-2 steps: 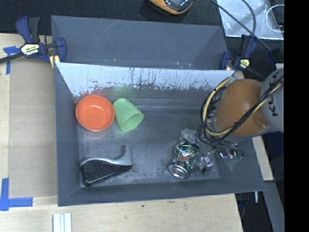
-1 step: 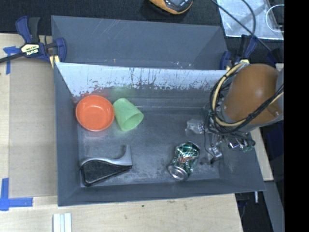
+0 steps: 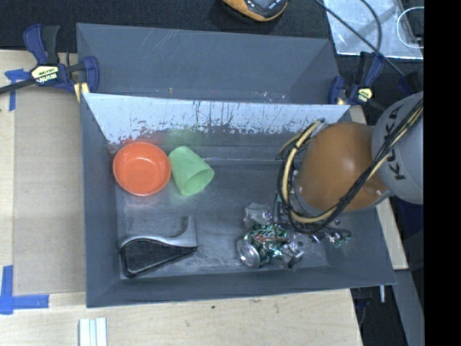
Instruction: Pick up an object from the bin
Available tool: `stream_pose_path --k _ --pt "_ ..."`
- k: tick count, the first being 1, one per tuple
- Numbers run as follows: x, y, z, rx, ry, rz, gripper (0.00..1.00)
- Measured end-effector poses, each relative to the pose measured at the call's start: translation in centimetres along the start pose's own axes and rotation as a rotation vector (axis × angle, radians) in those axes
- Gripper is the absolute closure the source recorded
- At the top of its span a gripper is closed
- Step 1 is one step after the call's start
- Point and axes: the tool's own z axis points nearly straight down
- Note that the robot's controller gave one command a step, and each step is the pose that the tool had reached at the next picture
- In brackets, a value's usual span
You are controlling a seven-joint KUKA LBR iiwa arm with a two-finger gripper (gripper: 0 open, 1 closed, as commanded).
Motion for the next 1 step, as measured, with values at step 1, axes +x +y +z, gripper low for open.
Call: stream_pose_path --k 1 --pt "-1.33 -4.53 2.9 0.014 -0.017 0.003 0.0"
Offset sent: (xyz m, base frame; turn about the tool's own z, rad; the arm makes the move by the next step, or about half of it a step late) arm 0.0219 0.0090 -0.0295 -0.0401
